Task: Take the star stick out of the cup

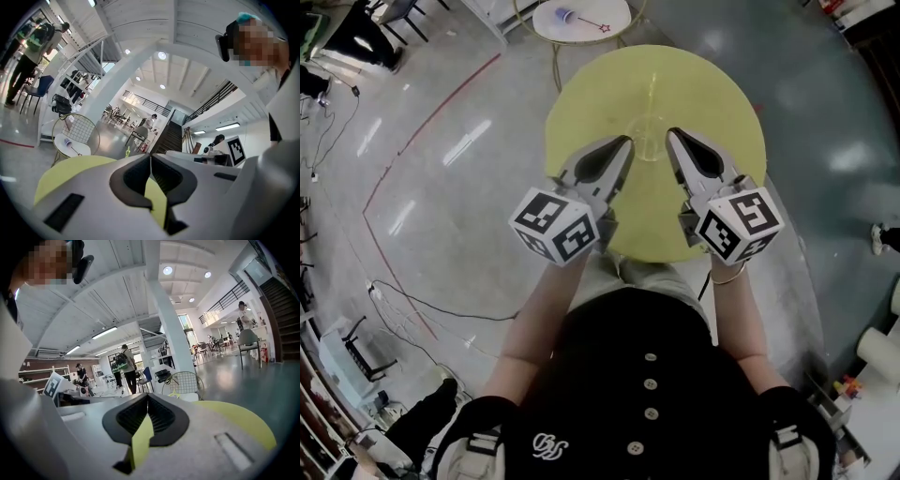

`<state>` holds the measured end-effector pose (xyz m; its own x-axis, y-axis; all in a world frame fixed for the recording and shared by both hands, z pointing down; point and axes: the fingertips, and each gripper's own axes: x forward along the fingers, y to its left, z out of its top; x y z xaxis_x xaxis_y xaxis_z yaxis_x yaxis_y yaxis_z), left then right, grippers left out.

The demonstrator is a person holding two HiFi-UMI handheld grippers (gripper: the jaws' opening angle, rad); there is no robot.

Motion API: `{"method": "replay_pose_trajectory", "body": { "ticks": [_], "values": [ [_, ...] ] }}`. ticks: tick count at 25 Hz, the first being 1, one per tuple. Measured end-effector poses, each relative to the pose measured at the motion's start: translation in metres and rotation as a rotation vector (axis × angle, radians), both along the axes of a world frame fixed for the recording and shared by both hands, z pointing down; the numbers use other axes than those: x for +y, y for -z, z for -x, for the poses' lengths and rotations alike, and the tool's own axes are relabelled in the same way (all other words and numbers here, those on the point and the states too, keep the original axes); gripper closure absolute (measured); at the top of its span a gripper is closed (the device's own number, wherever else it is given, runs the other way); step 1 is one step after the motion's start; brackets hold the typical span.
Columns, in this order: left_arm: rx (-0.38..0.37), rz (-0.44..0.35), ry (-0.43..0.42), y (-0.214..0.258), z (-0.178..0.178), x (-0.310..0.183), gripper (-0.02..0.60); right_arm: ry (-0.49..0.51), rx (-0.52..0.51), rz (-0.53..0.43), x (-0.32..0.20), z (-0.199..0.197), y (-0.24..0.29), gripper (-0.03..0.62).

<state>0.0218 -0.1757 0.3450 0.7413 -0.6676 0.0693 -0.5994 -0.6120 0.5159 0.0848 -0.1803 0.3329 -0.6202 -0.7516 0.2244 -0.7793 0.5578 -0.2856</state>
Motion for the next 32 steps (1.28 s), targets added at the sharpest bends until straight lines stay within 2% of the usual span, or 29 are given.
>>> {"method": "replay_pose_trajectory", "body": {
  "ticks": [13,16,24,32],
  "values": [
    [0.014,0.070,0.066,-0.026,0.006,-0.031,0.561,0.067,-0.001,0.075,-0.043,0.004,-0.029,0.585],
    [0.013,0.100,0.067,-0.037,0.003,-0.037,0.561,0.081,-0.006,0.094,-0.052,0.005,-0.037,0.544],
    [0.015,0.156,0.045,-0.060,-0.009,-0.036,0.561,0.104,0.012,0.149,-0.065,0.007,-0.064,0.495],
    [0.027,0.187,0.060,-0.071,-0.007,-0.039,0.561,0.096,0.070,0.208,-0.076,0.008,-0.086,0.491]
  ]
}}
